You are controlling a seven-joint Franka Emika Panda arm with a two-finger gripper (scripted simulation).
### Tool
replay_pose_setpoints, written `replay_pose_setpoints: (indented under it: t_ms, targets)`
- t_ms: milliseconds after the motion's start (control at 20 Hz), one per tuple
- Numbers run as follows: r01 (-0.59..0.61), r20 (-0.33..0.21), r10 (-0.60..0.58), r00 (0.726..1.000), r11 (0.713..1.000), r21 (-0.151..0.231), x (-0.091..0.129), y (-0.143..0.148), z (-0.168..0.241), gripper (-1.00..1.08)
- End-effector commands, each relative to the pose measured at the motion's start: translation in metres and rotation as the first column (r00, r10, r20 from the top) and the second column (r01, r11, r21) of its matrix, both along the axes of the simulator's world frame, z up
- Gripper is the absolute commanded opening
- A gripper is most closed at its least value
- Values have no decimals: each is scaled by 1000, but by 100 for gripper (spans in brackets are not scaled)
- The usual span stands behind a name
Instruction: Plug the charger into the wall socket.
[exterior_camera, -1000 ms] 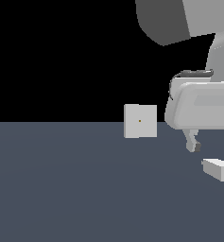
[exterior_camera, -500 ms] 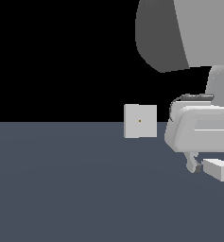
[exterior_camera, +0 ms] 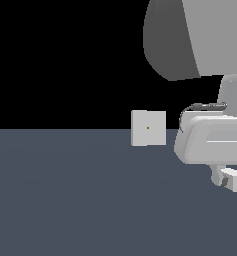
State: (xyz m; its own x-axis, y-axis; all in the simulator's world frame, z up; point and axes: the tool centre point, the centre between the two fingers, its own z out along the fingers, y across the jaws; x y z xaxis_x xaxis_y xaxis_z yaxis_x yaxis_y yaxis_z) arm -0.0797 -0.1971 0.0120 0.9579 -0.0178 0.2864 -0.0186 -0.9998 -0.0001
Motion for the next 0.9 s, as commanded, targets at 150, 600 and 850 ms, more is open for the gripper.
replay_pose_setpoints:
  t_ms: [150,600,850]
  targets:
    - [0,0,0,1000,1000,0,0,0,0,-100]
    - [-38,0,38,999,999,0,16,18,18,-100]
    - [-93,0,93,996,996,0,39,44,43,-100]
